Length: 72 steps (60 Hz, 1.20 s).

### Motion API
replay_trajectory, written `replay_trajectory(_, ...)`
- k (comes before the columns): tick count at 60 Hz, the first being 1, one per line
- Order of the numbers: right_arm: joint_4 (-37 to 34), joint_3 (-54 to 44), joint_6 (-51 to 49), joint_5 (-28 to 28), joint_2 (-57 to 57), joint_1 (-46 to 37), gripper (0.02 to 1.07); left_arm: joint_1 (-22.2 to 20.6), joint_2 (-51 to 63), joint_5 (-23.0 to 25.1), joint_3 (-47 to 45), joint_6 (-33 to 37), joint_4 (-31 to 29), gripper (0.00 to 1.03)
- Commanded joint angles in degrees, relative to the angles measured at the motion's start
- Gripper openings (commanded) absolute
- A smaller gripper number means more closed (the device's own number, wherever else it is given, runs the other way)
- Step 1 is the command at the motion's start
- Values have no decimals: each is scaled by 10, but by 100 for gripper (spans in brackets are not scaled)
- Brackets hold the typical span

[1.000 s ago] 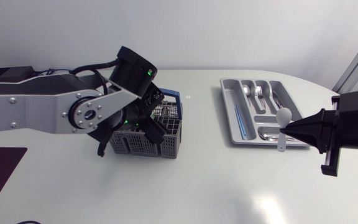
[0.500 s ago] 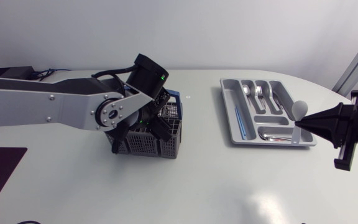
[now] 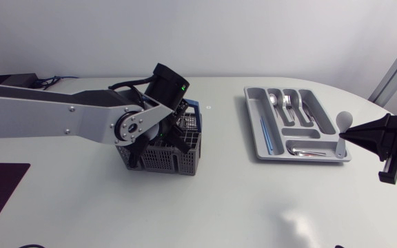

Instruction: Unload the cutlery basket into the drawer organizer.

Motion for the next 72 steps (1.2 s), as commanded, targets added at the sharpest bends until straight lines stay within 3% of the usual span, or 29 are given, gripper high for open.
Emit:
replay_trajectory(1, -6, 15, -28, -5, 15, -11, 8, 6, 10, -9, 14, -9, 3, 19)
replay_trajectory(5, -5, 15, -32, -6, 22, -15, 8, 5, 10, -11, 13, -8, 3, 18)
replay_trajectory(11, 0, 18, -35, -6, 29, -18, 8, 4, 11, -12, 14, -9, 3, 7)
replay_trajectory(23, 9, 20, -44, -6, 30, -29, 8, 0, 8, -12, 15, -10, 3, 4)
replay_trajectory(41, 63, 7, -64, 3, 45, -53, 8, -4, -22, -23, 14, -2, 2, 4)
replay_trajectory(72, 80, 2, -94, 3, 67, -71, 8, -40, -62, -71, 21, 12, -15, 4)
